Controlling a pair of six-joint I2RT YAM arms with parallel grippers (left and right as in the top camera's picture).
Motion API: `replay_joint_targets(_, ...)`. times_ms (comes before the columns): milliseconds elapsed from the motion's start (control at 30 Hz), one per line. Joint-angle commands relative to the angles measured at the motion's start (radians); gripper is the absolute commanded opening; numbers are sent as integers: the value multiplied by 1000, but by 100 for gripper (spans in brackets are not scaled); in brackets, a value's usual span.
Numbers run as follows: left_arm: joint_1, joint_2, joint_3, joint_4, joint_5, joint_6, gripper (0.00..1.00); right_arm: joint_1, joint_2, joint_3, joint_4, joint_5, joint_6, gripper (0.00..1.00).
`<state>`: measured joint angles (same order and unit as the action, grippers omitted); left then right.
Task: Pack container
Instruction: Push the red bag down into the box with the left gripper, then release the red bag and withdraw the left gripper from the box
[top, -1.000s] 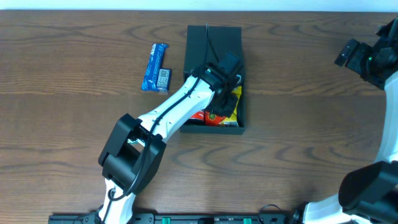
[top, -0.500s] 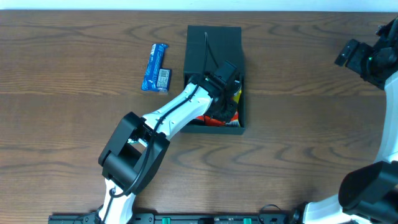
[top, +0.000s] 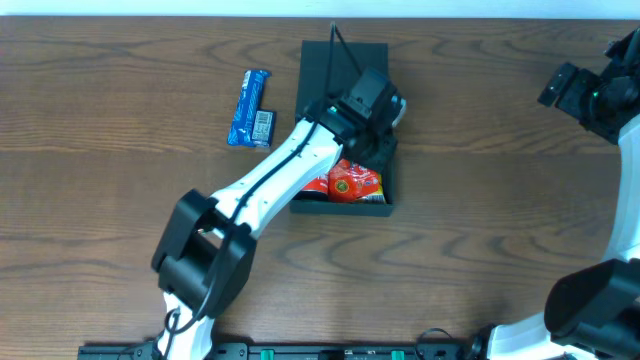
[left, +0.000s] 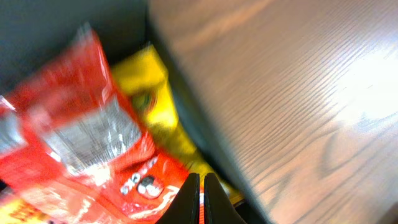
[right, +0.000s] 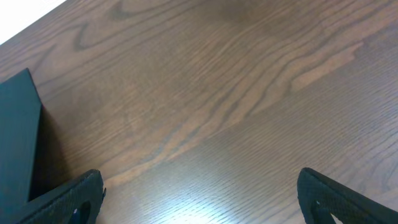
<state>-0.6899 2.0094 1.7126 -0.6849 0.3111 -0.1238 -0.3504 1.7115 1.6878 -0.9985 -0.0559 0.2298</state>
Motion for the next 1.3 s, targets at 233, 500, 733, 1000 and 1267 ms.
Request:
replay_joint_targets(233, 10, 82, 16, 9, 40, 19, 6, -6, -16, 6, 1, -4, -10, 99)
replay_joint_targets(500, 13, 177, 16, 33, 83, 4, 6, -6, -16, 6, 1, -5, -10, 99)
replay_joint_targets(733, 14, 242, 16, 75, 73, -13, 6, -6, -16, 6, 0, -5, -11, 99)
replay_joint_targets(1000, 18, 285, 16, 62, -168, -162, 6, -5, -16, 6, -3, -5, -11, 99)
replay_joint_targets(1267, 18, 285, 19, 57, -239, -225, 6, -5, -16, 6, 2, -5, -11, 99)
